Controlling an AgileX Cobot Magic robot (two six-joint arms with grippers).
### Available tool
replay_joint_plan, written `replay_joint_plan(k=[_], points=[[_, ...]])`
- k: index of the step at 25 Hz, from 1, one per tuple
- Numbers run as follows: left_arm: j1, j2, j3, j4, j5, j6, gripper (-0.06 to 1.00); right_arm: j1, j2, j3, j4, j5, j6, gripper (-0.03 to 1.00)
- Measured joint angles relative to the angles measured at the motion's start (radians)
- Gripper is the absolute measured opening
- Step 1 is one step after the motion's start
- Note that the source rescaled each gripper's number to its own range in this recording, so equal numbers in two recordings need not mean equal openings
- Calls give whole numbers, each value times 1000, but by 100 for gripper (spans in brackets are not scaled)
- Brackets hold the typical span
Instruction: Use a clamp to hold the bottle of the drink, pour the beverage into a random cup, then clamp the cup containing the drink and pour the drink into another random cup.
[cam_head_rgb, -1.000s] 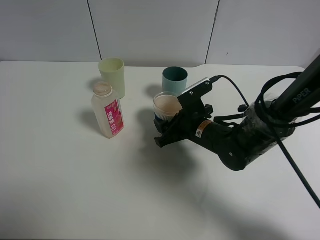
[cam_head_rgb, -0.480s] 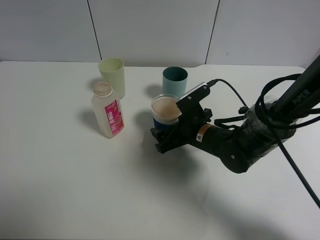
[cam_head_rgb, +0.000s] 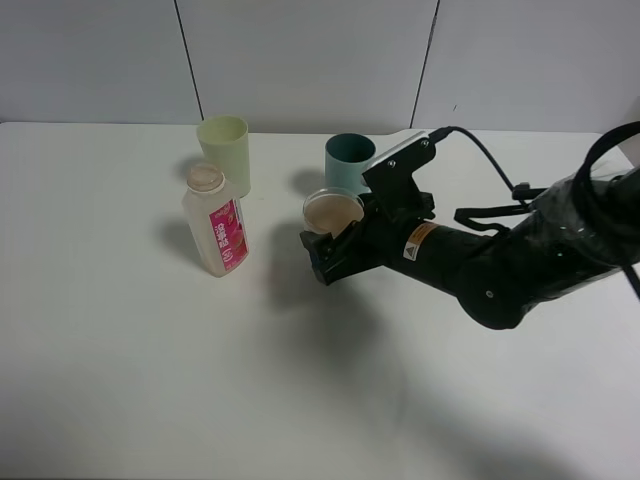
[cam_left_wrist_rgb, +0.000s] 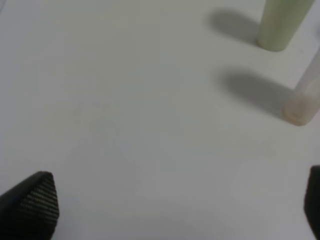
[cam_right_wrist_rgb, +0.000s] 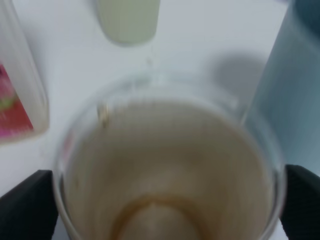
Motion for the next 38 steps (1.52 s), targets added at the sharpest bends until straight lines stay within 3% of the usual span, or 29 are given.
replay_joint_plan(k=[4, 7, 10, 14, 21, 24, 25, 27, 28, 33, 38], points=[[0, 0, 0, 0, 0, 0, 100, 0, -118, 7, 1, 92, -3, 66], [0, 0, 0, 0, 0, 0, 100, -7, -201, 8, 32, 186, -21, 80], [0, 0, 0, 0, 0, 0, 100, -45, -287, 10, 46, 262, -36, 88], [0, 0, 0, 0, 0, 0, 100, -120, -391, 10, 44, 313, -54, 90], [0, 0, 0, 0, 0, 0, 100, -365, -560, 10, 2, 395, -64, 91], [0, 0, 0, 0, 0, 0, 100, -533, -646, 10, -10, 471, -64, 91], [0, 0, 0, 0, 0, 0, 100, -533, -646, 10, -10, 471, -64, 91], [0, 0, 0, 0, 0, 0, 100, -678, -725, 10, -10, 563, -64, 91], [0, 0, 0, 0, 0, 0, 100, -678, -725, 10, -10, 563, -64, 91], [0, 0, 0, 0, 0, 0, 100, -849, -931, 10, -11, 763, -64, 91], [0, 0, 0, 0, 0, 0, 100, -896, -1112, 10, -11, 954, -64, 91]])
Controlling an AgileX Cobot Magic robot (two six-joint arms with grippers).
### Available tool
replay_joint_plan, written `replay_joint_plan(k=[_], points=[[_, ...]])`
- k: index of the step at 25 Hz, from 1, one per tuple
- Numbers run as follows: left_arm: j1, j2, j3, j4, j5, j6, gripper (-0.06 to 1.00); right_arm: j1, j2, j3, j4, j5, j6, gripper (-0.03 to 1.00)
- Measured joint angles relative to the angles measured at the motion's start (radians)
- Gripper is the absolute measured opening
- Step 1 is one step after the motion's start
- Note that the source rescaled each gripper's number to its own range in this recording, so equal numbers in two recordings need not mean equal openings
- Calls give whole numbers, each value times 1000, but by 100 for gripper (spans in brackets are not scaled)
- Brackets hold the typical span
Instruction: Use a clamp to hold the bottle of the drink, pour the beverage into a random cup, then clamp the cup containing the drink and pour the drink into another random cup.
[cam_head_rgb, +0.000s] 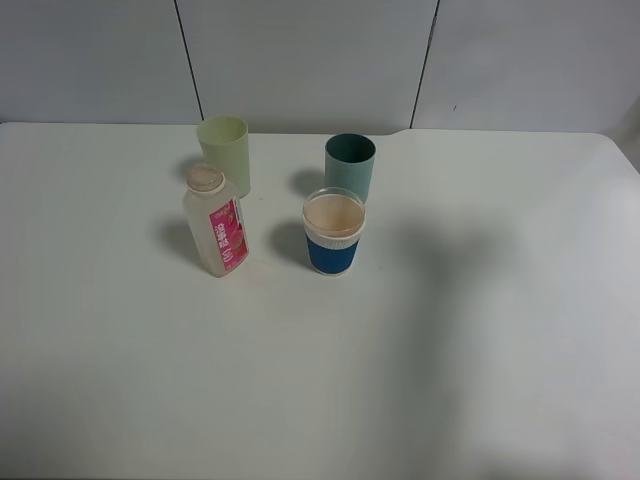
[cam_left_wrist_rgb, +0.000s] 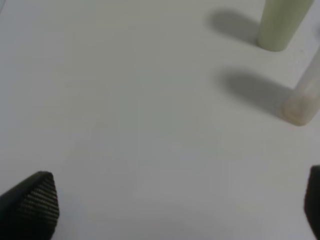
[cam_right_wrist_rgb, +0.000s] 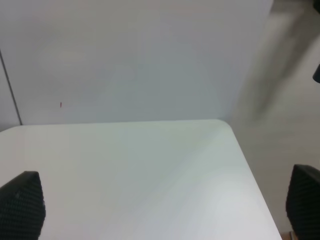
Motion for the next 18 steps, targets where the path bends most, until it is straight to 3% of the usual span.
replay_joint_plan(k=[6, 9, 14, 18], points=[[0, 0, 0, 0, 0, 0, 100, 0, -201, 0, 33, 192, 1, 91], [0, 0, 0, 0, 0, 0, 100, 0, -263, 0, 45, 238, 1, 91], [0, 0, 0, 0, 0, 0, 100, 0, -458, 0, 53, 452, 30, 91], [0, 0, 0, 0, 0, 0, 100, 0, -551, 0, 37, 561, 38, 91]])
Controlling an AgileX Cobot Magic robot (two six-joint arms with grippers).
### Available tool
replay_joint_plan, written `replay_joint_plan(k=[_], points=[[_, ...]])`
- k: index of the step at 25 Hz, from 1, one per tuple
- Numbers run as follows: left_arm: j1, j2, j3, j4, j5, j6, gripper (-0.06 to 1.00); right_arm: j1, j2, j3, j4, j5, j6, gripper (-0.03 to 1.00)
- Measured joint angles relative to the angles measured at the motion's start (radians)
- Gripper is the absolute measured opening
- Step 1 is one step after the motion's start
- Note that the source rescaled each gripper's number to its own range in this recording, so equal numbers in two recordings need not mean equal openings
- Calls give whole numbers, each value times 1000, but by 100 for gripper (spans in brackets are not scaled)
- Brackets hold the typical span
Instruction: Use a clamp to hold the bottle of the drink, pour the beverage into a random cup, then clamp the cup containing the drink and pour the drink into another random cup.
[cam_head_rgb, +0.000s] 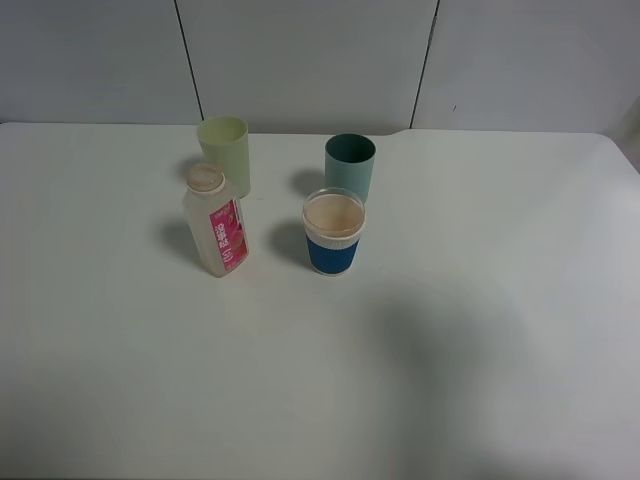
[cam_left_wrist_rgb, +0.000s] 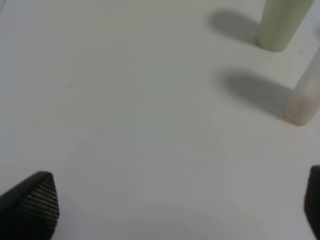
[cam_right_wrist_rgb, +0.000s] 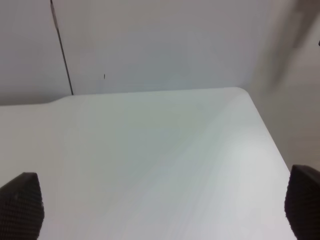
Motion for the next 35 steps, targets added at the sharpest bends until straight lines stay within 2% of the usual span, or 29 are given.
replay_joint_plan(k=[8, 17, 24, 28, 35], points=[[0, 0, 0, 0, 0, 0, 100, 2, -134, 0, -27, 162, 0, 91], [0, 0, 0, 0, 0, 0, 100, 29, -217, 0, -46, 229, 0, 91], [0, 0, 0, 0, 0, 0, 100, 48, -239, 0, -72, 336, 0, 91], [0, 0, 0, 0, 0, 0, 100, 71, -239, 1, -129, 361, 1, 91], [0, 0, 0, 1, 0, 0, 100, 72, -239, 63, -119, 383, 19, 91]])
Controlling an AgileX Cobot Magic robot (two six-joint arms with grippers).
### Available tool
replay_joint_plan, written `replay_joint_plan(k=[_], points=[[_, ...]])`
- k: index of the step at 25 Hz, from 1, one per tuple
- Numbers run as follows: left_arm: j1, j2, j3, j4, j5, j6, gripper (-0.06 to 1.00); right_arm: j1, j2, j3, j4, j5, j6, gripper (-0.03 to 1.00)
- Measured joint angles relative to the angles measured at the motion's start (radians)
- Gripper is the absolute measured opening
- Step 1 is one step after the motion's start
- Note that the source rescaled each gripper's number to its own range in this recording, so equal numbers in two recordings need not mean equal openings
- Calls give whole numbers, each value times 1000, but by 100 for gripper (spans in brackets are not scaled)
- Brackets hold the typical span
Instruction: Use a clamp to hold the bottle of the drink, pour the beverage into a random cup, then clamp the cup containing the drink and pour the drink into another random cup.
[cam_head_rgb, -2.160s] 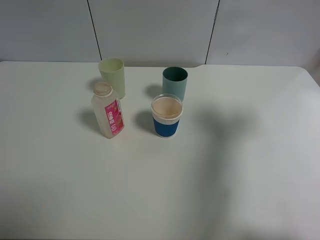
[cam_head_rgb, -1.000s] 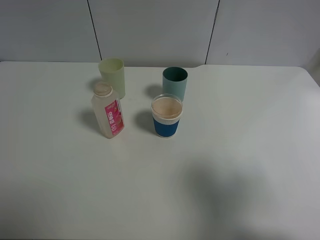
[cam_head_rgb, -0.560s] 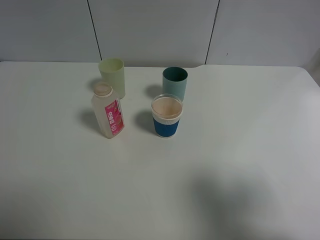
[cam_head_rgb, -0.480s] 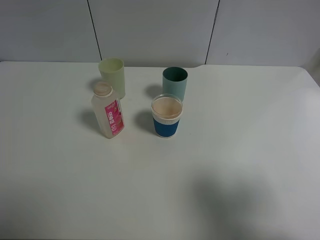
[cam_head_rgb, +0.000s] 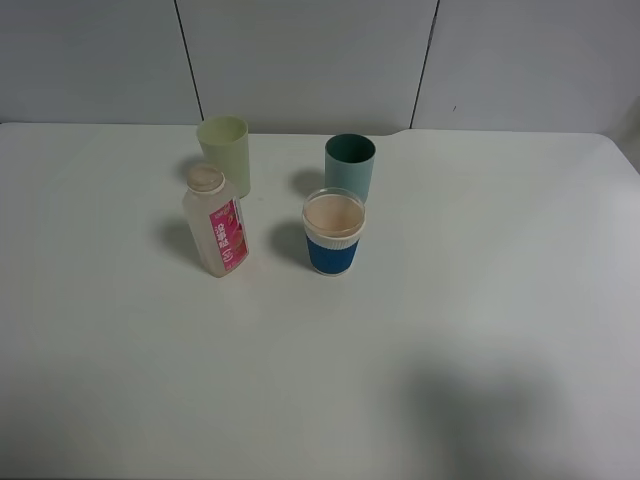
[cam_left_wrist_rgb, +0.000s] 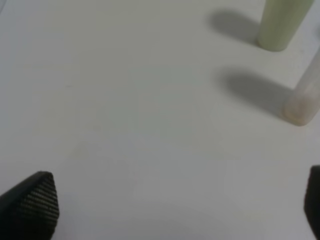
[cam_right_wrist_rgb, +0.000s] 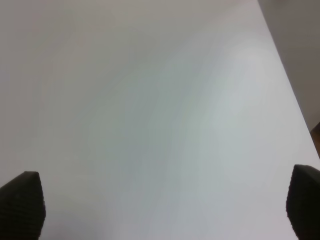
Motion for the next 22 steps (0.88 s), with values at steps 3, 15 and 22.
replay_joint_plan(k=[3, 15, 22], points=[[0, 0, 0, 0, 0, 0, 100, 0, 0, 0, 0, 0, 1, 91], [0, 0, 0, -1, 0, 0, 100, 0, 0, 2, -19, -1, 34, 91], [0, 0, 0, -1, 0, 0, 100, 0, 0, 2, -19, -1, 34, 91]])
